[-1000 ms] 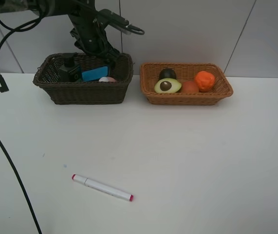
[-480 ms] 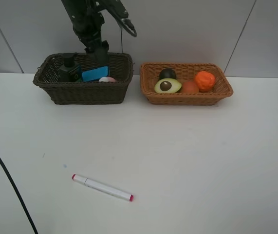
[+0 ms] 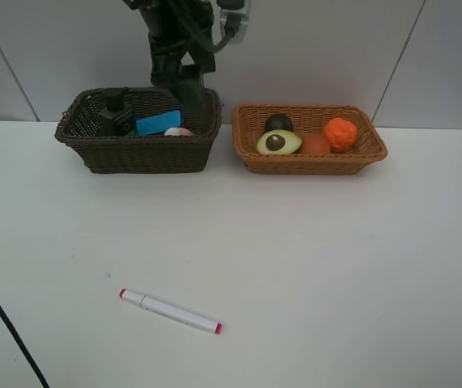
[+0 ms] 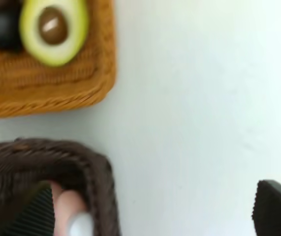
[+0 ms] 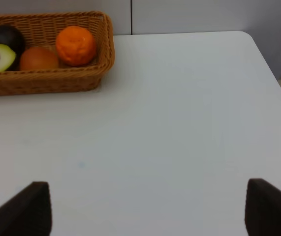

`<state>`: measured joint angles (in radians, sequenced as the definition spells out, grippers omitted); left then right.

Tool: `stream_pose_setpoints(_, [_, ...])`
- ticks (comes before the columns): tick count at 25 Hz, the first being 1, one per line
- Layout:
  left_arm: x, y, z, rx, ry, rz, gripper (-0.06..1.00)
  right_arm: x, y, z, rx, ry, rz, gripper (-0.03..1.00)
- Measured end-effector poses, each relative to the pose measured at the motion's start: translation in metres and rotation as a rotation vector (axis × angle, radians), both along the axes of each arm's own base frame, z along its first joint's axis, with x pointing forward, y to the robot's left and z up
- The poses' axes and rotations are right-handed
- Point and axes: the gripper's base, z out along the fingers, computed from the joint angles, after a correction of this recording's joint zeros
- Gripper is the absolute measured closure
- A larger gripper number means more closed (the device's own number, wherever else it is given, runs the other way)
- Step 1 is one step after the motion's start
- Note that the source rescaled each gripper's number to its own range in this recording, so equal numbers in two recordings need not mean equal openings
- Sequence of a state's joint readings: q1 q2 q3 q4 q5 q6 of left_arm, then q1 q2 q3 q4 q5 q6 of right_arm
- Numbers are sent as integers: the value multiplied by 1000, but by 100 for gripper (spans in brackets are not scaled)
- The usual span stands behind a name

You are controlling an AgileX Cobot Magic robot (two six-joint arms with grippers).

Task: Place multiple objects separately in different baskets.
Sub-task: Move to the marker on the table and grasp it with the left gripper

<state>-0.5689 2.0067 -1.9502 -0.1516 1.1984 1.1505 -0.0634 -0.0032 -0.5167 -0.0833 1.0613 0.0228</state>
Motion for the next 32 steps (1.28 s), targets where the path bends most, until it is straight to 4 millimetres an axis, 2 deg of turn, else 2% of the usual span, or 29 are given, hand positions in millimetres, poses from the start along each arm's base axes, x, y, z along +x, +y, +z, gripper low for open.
stream_pose_setpoints(4, [-28, -16, -15, 71, 38, -76, -5, 0, 0, 0, 0, 0, 0, 3])
stream_pose_setpoints(7, [-52, -18, -25, 119, 76, -117, -5, 0, 0, 0, 0, 0, 0, 3])
stream_pose_setpoints(14, [-98, 1, -45, 204, 180, -158, -5, 0, 0, 0, 0, 0, 0, 3])
stream_pose_setpoints(22, [-122, 22, -84, 302, 310, -237, -5, 0, 0, 0, 0, 0, 0, 3])
stream_pose_setpoints(26, [-132, 24, -101, 295, 337, -284, -5, 0, 0, 0, 0, 0, 0, 3])
stream_pose_setpoints(32, [-142, 19, -121, 268, 283, -308, -5, 0, 0, 0, 0, 0, 0, 3])
